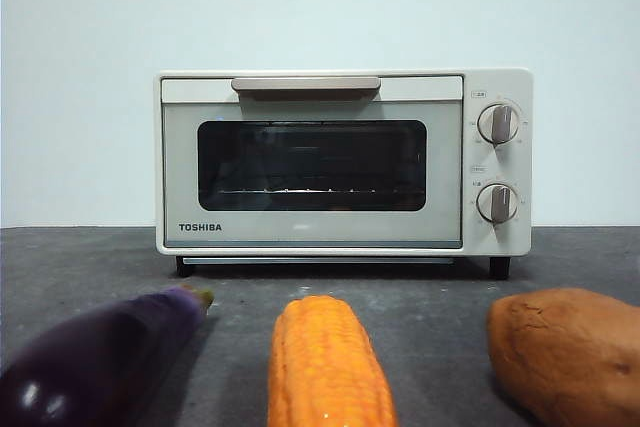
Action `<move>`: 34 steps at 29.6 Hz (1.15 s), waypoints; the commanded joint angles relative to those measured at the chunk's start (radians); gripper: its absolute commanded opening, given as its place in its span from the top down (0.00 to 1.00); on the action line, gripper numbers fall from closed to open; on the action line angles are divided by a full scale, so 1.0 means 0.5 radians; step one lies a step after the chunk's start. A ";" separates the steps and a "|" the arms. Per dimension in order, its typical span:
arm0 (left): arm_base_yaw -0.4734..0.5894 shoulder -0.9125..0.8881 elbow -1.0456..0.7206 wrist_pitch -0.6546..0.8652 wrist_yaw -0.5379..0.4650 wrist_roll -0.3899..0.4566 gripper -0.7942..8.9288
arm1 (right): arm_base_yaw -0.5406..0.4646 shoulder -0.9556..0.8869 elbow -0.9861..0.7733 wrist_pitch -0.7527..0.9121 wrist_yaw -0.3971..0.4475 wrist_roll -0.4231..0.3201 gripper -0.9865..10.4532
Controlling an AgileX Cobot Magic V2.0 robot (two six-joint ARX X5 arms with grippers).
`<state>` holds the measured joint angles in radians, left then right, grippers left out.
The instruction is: Take the eggplant from the table,put the eggplant in the oven
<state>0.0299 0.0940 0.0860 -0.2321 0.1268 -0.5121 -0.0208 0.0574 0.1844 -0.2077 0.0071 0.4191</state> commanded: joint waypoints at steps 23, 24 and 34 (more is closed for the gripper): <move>-0.014 1.485 1.346 -0.488 0.523 0.539 0.91 | -0.003 1.424 1.343 -1.009 -0.647 -0.539 0.78; -0.024 1.521 1.371 -0.496 0.542 0.539 0.91 | -0.003 1.456 1.363 -1.041 -0.640 -0.539 0.73; -0.129 1.681 1.412 -0.493 0.556 0.584 0.91 | -0.003 1.557 1.379 -0.987 -0.639 -0.523 0.56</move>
<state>-0.0334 0.9249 0.7742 -0.4843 0.3992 -0.2413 -0.0208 0.8310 0.8566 -0.7090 -0.3126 0.1616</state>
